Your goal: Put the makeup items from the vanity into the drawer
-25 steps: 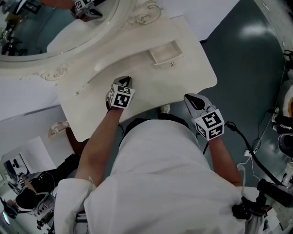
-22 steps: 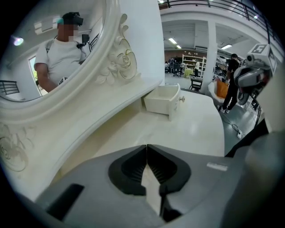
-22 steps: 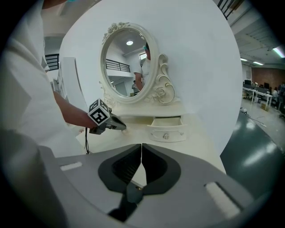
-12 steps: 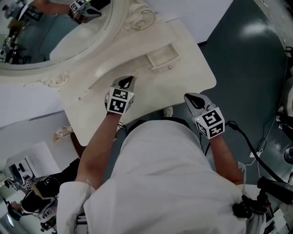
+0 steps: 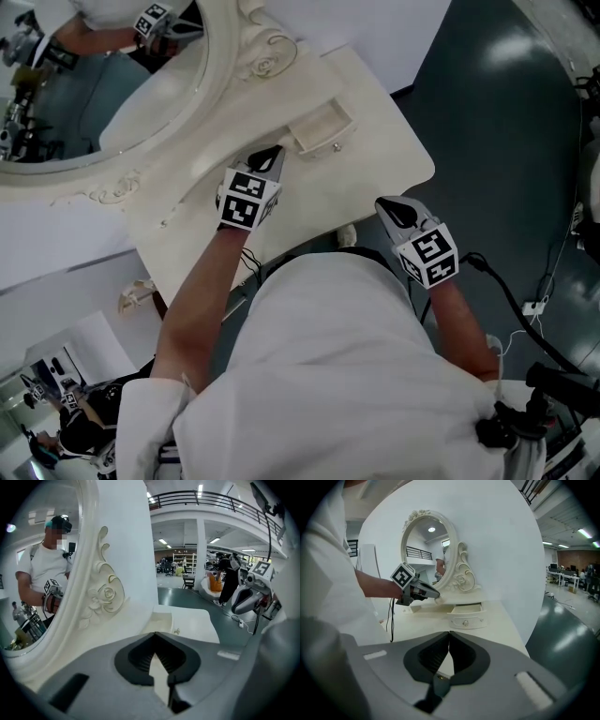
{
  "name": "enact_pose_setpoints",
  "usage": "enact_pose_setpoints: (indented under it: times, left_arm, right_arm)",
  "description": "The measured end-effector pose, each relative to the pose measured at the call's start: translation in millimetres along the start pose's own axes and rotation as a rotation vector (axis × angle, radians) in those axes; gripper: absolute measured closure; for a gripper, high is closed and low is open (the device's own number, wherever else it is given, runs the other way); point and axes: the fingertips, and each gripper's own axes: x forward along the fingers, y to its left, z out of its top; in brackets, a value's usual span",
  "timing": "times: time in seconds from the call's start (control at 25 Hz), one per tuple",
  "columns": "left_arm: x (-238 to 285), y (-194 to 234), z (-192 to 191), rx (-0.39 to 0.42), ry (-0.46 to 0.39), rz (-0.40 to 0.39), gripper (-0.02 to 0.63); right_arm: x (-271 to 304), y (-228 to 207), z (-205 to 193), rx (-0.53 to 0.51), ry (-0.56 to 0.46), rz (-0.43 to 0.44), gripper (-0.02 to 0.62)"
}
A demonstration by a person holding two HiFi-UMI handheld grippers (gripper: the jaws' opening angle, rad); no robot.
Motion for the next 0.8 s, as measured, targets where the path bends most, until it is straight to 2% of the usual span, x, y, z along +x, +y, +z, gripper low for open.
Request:
enact_pose_setpoints:
  times: [0.2,0.4,0.8]
  left_arm:
    - [21.3,-8.4,27.7,0.055,-0.007,-0.04,0.601]
    - [49.2,-17.6,39.8,0.089,0.012,-0.079,0.601]
    - [106.8,-23.9,36.8,0.12,0.092,-0.114,0.601]
  right_arm:
    - [-6.2,-7.9,-2.8,0.021,-0.003,-0.019,0.592]
    - [-11.7,-17.6,-7.5,0.039,-0.006,-0.041,0.592]
    - [-21.6,-36.9,-21.0,0.085,0.014,-0.072,0.594]
